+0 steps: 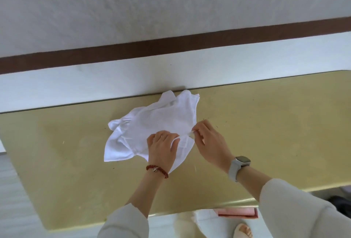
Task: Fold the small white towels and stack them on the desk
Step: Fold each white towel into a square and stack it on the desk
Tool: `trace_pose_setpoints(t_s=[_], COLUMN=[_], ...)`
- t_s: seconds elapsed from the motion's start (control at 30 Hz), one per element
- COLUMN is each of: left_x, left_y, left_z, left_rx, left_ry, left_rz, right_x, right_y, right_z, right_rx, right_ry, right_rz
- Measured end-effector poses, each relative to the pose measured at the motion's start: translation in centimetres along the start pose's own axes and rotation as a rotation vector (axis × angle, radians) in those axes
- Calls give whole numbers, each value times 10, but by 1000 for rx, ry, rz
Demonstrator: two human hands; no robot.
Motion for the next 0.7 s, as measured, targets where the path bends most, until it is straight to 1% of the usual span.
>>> trace_pose_setpoints(t_s=[0.1, 0.2, 0.33, 0.47, 0.53, 0.6, 0.7], left_x=[-24, -51, -101, -172, -219, -242, -305], left_y=[-9, -14, -11, 7, 21, 27, 41], left_z=[15, 27, 32, 14, -4, -13, -38], left_rx=[-27, -39, -18, 27, 37, 56, 49], left_ry=[45, 78, 111, 158, 194, 236, 240], left_rz=[29, -8, -32, 30, 51, 103, 185], right_x=[-13, -34, -77, -133, -165, -187, -224], right_y=[-9, -5, 18, 56, 86, 103, 147], right_z=[41, 83, 141, 208, 252, 271, 320], right_rx=[-153, -320, -462, -548, -559, -569, -585], right_ry=[-16, -63, -101, -131, -132, -124, -162], right_rz=[-27, -89, -131, -172, -169, -168, -184])
Point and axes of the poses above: each hand's wrist, its own y-axis away from the middle knuckle, its own z-axis out of the back of the hand, x = y × z, the point moved 1 cm from there along -y, towards the middle knuckle, and after that the axes turned 13 degrees about z, right-handed, at the moved point
